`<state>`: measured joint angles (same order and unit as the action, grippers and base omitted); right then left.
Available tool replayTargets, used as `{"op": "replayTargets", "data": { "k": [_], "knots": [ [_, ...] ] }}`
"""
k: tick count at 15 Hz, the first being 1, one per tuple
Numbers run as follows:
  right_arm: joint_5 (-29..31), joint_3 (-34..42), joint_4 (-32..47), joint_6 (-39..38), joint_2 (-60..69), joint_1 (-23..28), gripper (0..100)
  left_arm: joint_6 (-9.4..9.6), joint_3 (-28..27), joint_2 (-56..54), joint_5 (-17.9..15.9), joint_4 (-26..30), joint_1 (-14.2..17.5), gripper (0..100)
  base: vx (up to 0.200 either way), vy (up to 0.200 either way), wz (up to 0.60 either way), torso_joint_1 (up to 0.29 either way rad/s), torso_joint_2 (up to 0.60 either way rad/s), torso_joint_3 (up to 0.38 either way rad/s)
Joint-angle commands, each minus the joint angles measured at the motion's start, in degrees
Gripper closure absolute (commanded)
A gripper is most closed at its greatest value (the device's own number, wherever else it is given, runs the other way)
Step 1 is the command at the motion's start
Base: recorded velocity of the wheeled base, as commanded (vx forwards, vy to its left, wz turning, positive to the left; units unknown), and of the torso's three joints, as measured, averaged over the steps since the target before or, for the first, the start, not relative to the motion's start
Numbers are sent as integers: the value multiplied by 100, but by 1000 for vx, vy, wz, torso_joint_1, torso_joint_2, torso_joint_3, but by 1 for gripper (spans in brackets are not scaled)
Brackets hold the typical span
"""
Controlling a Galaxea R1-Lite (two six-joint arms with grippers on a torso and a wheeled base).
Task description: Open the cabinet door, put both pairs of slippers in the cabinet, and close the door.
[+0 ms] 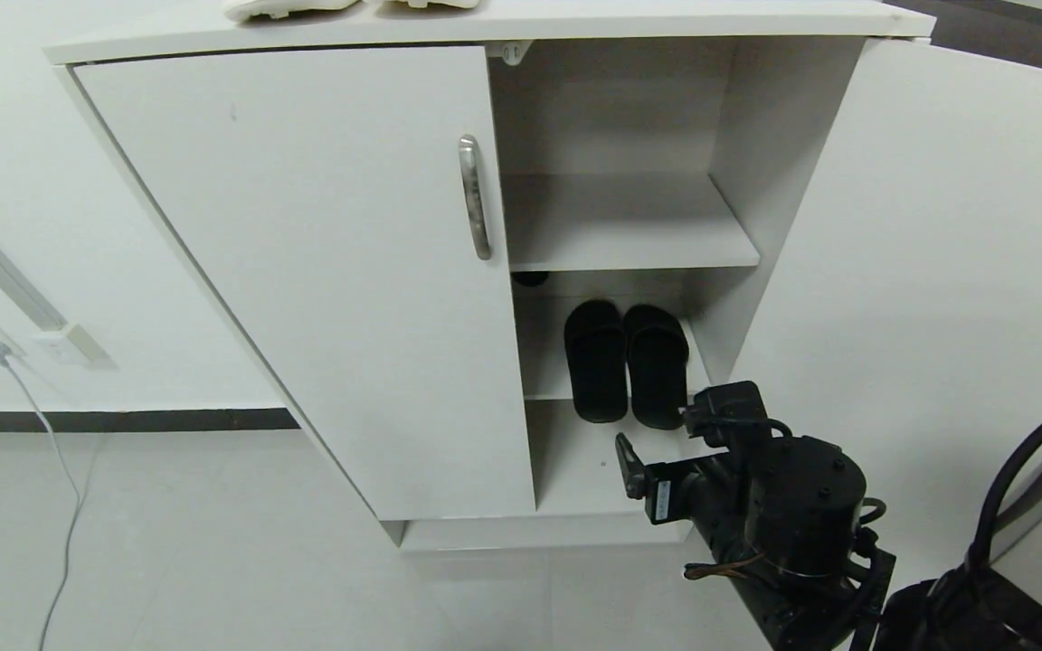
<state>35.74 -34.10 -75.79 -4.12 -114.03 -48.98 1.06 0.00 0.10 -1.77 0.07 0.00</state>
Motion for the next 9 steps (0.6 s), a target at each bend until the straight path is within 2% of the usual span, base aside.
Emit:
{"op": "replayTargets", "data": {
  "k": [1,2,9],
  "knots": [
    [3,0,-6,-1,-31,-6,0,-1,0,-1,1,1,0,100,-200,0,0,2,2,2],
    [3,8,-6,-1,-23,-6,0,-1,0,-1,1,1,0,100,-200,0,0,2,2,-2],
    [-103,131,-6,-19,-5,11,0,-9,0,-1,10,1,0,100,0,0,0,0,0,0]
  ]
}}
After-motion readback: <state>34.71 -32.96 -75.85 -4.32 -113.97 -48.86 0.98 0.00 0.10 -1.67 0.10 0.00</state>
